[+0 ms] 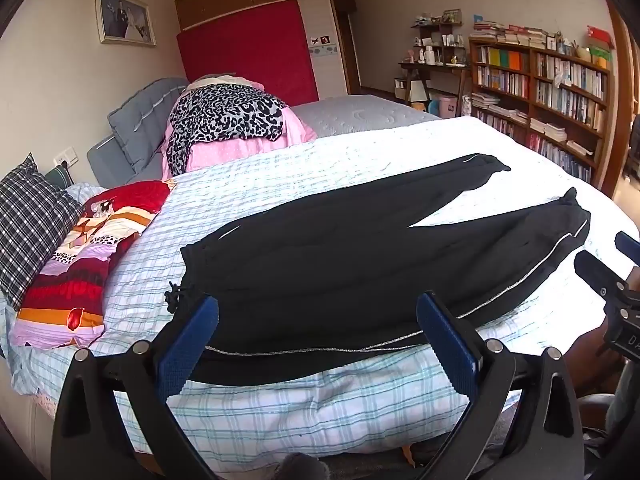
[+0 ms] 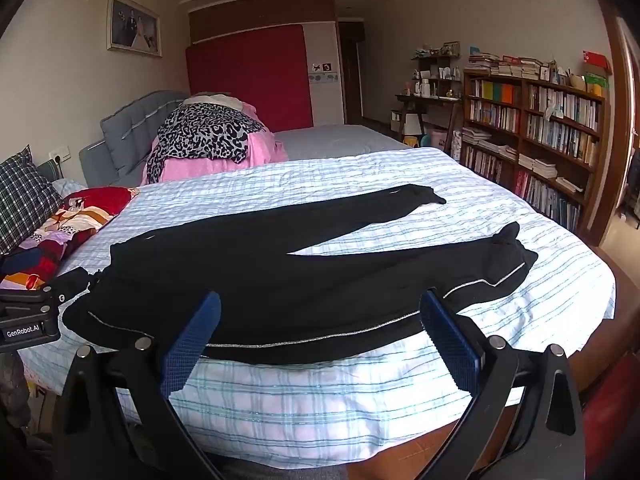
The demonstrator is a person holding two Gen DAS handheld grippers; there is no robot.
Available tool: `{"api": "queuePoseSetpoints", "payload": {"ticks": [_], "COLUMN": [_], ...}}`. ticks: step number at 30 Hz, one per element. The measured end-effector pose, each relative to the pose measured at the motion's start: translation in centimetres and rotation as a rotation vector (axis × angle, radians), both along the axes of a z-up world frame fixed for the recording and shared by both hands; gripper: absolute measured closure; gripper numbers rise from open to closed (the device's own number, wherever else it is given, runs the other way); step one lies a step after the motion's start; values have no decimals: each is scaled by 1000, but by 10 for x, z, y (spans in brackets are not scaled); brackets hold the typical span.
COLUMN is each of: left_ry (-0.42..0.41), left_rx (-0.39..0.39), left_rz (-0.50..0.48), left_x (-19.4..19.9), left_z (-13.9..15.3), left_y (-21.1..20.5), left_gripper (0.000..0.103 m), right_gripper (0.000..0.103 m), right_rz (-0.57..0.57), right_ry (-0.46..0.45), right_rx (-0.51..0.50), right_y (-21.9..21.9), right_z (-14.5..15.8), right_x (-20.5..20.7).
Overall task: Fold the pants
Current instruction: 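Position both grippers above the waistband of the black trousers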
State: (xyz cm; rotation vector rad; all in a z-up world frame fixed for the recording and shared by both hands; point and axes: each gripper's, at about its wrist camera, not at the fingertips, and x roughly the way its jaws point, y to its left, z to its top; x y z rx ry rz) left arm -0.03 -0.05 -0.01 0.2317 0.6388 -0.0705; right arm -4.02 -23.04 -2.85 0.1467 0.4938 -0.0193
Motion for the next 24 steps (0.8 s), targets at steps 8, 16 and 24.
{"api": "queuePoseSetpoints", "payload": {"ticks": [8,16,24], "left_ry": [-2,2,25], "left_rx": [-4,-6,9], "left_rz": [-5,-1,-8], "left_x": [0,-2,0], "left_z": [0,-1,-5], "left_y": [0,2,-4], "left_gripper": [5,5,5], "right_gripper": [2,2,2], "right_rz": [-26,-74,-132], "right_ry": [-4,45,70], "right_rx": [-9,-17,-34], "right_y": [1,-7,-15], "right_z": [2,-3,-5], "right_x": [-3,3,6]}}
